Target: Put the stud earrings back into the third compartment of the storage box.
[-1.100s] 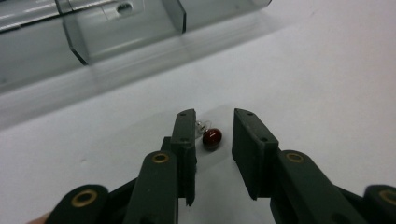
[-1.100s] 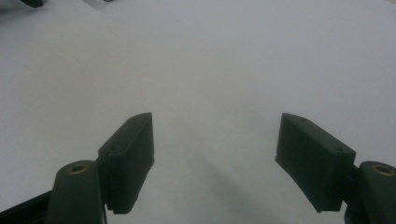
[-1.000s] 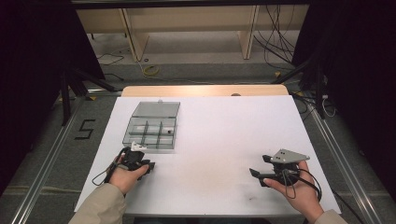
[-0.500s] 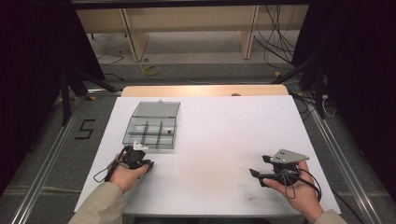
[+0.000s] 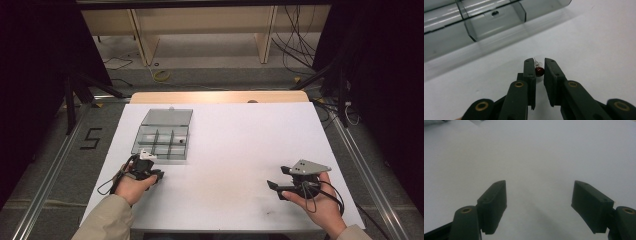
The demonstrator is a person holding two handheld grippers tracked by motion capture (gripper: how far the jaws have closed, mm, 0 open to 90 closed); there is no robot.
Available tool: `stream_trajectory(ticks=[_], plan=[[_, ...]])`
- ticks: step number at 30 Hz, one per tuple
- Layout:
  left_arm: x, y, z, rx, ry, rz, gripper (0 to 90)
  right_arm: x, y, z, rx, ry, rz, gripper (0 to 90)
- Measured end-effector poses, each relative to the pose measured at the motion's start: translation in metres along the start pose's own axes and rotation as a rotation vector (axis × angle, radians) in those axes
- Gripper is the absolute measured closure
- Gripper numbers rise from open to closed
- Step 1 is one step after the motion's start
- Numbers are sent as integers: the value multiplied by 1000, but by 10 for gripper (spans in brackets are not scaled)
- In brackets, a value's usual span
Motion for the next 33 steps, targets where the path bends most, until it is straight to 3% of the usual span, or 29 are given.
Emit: stream_trajectory(ticks=[14, 21, 33], plan=[[-2, -8, 10, -69, 14, -1, 793, -1, 0, 1, -3, -1, 1, 286], [-5, -26, 20, -128, 25, 3, 794, -1, 1, 0, -1, -2, -2, 286], [-4, -57, 26, -182, 16, -3, 793, -1, 1, 1, 0, 0, -11, 285]])
Point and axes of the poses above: each handheld gripper's, and its own axes: z roughly backward along the jaws, y roughly out of its underside, x roughly to its left, the point moved 3 cm from there along -z, roughly forward along the jaws, and after that the axes turned 10 degrees about x, right-handed, at the moved point
